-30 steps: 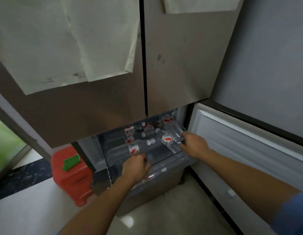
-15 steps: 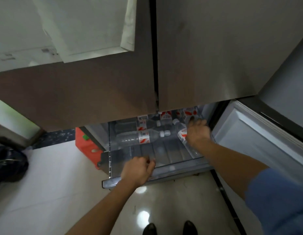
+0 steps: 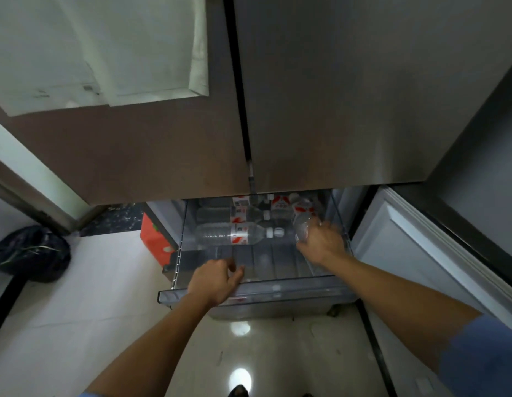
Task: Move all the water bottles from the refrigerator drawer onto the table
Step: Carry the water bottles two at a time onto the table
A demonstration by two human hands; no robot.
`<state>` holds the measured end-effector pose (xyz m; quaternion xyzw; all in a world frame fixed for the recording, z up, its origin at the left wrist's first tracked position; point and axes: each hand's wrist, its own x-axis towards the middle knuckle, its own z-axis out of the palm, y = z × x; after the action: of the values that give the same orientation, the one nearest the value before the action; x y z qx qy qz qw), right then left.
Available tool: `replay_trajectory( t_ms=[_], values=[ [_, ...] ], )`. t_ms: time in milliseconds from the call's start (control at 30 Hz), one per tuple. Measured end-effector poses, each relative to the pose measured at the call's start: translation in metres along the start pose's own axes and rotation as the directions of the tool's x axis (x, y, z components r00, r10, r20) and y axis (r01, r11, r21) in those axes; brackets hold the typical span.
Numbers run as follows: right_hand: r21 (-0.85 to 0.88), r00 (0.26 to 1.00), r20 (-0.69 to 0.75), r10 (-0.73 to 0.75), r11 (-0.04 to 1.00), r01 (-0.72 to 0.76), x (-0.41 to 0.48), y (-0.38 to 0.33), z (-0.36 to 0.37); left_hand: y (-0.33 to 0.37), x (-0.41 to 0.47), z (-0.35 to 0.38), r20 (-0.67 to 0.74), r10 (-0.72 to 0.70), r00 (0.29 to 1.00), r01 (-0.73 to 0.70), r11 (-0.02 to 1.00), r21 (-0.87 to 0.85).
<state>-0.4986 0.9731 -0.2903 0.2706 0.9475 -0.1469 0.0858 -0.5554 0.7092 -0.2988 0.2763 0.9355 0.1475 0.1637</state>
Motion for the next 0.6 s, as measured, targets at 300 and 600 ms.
replay_trajectory(
  t_ms=[300,600],
  values=[
    [0.656,0.954,0.214,-0.21,0.754,0.019,-0.041,0.01,-0.04,0.033,0.022,-0.035,0.051,-0.314,0.948,0.26,0.673,-0.692],
    [0.772,0.796,0.339,-0.501,0.632,0.069,-0.051,-0.02,-0.037,0.006,0.03,-0.049,0.212,-0.475,0.854,0.432,0.421,-0.797]
  ],
)
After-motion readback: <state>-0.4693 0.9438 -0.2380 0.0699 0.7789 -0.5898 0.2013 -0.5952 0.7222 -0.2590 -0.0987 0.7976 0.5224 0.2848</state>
